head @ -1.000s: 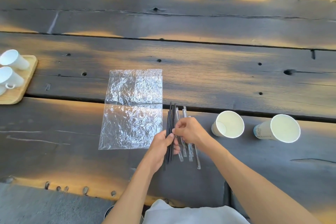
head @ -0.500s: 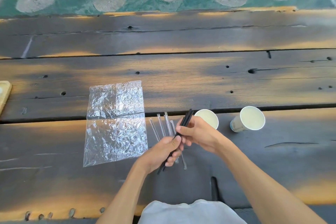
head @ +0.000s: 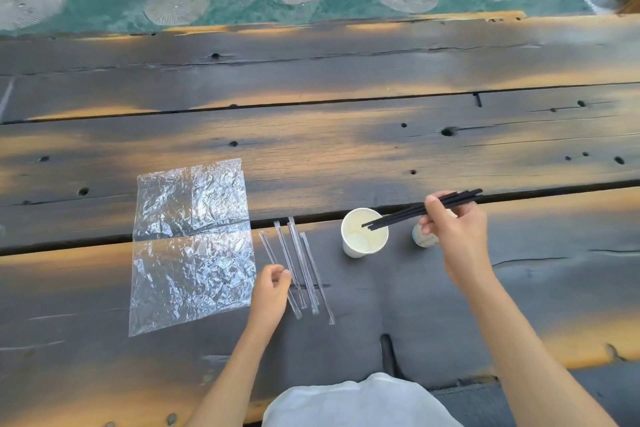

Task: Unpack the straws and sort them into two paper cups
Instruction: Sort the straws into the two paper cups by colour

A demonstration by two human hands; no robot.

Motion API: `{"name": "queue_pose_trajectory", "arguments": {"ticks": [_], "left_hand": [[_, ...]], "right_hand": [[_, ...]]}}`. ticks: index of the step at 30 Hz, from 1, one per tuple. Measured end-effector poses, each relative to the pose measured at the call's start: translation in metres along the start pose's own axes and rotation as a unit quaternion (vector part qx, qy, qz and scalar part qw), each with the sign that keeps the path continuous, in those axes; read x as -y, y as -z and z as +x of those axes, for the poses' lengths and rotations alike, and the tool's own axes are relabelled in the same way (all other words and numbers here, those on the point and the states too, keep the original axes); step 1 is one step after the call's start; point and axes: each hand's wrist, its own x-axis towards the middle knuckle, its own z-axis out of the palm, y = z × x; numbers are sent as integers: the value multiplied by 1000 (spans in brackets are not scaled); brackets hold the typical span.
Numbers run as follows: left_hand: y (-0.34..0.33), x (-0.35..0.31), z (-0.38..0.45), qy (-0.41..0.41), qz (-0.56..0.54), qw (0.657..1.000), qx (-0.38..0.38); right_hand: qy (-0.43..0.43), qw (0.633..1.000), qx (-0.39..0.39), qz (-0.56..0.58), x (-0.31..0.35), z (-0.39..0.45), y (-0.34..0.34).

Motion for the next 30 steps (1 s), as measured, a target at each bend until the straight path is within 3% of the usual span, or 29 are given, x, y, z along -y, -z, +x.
{"name": "queue_pose_trajectory", "arguments": {"ticks": [7, 12, 18, 22, 25, 28, 30], "left_hand": [[-6, 14, 4, 23, 24, 999, -39], [-4, 14, 3, 28, 31, 999, -30], [-2, 14, 4, 39, 15, 999, -30], [2, 10, 7, 56, -7, 998, -38], [5, 6, 11, 57, -29, 997, -34], [7, 3, 18, 88, -55, 994, -35], [8, 5, 24, 109, -73, 991, -35]], "right_hand": [[-23, 983, 70, -171, -36, 3, -37], [-43, 981, 68, -177, -41, -1, -46], [-3, 980, 50, -193, -32, -2, -31], [96, 982, -10, -159, -1, -25, -37], [86, 974, 117, -176, 0, -54, -71], [14, 893, 319, -317, -39, -72, -111], [-24, 845, 353, -401, -68, -71, -131]]}}
